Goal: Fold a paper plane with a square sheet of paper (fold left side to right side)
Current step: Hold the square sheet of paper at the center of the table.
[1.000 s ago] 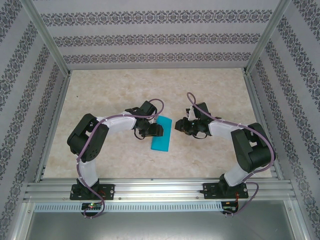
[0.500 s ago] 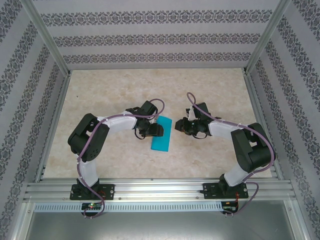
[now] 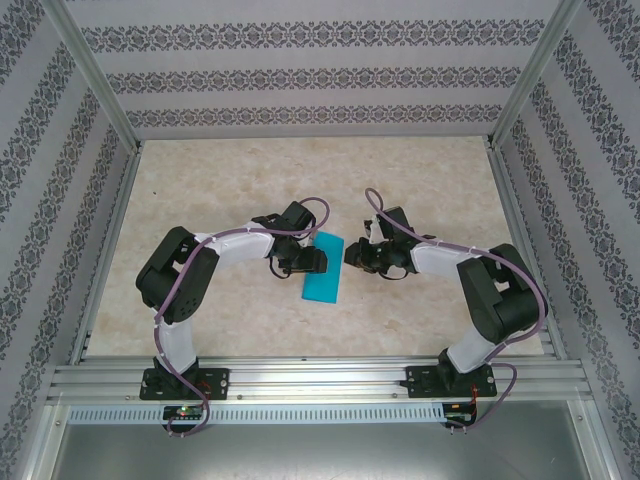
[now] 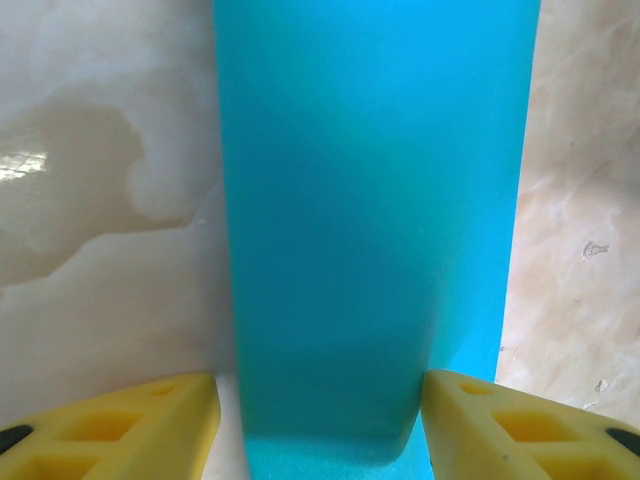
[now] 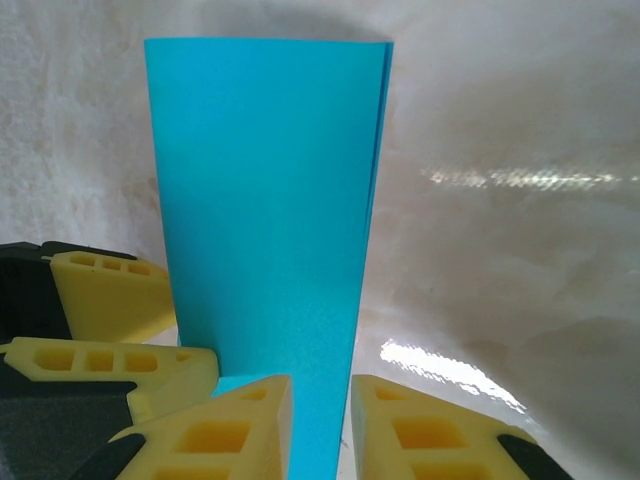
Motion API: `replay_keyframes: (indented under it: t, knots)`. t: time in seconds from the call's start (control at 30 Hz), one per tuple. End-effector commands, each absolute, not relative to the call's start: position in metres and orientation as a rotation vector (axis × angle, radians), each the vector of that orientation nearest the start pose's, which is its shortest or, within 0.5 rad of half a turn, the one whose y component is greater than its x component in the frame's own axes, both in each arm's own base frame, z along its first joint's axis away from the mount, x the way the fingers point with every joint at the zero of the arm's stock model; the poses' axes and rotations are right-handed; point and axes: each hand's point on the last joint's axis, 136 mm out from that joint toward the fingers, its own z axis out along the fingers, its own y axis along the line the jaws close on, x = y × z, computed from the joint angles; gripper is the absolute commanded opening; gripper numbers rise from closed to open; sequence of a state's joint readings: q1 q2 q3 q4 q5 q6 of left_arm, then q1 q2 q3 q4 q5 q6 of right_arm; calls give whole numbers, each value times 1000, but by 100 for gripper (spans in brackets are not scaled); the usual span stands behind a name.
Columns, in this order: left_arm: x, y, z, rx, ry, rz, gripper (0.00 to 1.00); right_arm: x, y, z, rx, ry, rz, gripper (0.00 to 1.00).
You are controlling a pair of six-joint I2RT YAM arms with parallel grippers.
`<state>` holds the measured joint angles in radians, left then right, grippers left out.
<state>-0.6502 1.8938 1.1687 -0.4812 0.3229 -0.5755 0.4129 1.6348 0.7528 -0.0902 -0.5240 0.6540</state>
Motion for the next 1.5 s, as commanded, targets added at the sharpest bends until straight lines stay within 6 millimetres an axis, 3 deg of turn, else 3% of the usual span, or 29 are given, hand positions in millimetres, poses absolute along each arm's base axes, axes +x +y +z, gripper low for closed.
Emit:
replay_keyframes:
  t: [0.0,0.6,1.2,1.47]
  knots:
    - [287,-298,-4,275,2970,-654,59,310,235,47,93,2673,1062,22]
    - [286,-298,-6,276,2972,-653,59,311,257,31,115,2713,1080,14]
    - [286,-299,-5,279,2969,-653,59,300,246,7,123,2821,964,13]
    - [294,-297,22,265,2904,-663,63,293,241,-4,124,2875,917,13]
